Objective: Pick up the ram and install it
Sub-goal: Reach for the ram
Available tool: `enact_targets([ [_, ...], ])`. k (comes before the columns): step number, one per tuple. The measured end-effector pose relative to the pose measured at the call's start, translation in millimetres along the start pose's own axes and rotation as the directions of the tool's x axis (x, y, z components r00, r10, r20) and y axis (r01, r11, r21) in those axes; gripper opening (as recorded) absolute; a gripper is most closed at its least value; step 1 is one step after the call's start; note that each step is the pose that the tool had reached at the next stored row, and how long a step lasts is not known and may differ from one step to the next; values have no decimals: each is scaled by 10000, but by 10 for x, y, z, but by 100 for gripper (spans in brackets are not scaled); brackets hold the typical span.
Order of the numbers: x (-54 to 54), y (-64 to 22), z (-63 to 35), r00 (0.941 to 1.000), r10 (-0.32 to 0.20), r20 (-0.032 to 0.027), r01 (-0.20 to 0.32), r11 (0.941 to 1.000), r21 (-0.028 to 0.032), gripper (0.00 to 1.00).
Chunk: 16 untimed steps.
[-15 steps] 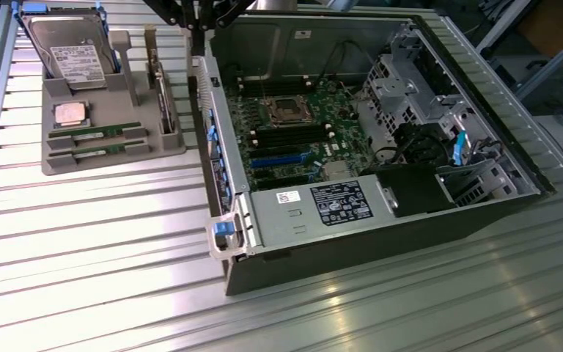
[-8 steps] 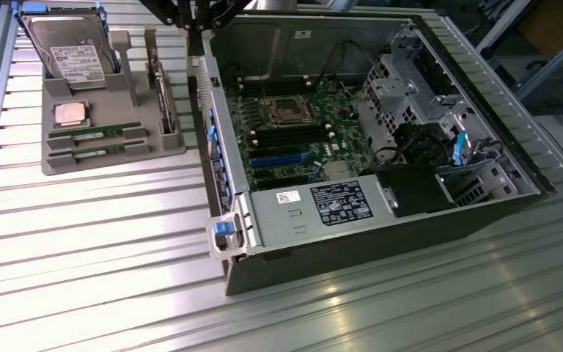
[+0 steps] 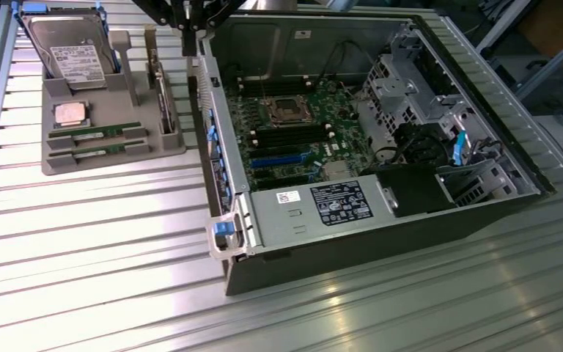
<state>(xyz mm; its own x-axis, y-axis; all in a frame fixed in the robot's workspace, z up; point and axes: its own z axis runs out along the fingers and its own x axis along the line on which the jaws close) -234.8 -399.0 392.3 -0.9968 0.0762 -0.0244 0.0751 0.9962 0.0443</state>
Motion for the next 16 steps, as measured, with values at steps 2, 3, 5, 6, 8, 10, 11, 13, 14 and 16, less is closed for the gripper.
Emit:
enact_targets([
  [2,41,-3,-1,10000,0,1,0,10000,-1,11],
  [3,52,-4,-1,10000,0,1,0,10000,0,11],
  [5,70,-5,-2,10000,0,1,0,10000,0,11],
  [6,77,-6,-2,10000,0,1,0,10000,-1,11],
  [8,91,-7,-2,10000,0,0,0,10000,0,11],
  [10,132,-10,-3,10000,0,1,0,10000,0,11],
  [11,148,-11,-3,10000,0,1,0,10000,-1,11],
  [13,170,-13,-4,10000,0,0,0,10000,0,11],
  [14,178,-13,-4,10000,0,0,0,10000,0,11],
  [16,196,-15,-4,10000,0,0,0,10000,0,11],
])
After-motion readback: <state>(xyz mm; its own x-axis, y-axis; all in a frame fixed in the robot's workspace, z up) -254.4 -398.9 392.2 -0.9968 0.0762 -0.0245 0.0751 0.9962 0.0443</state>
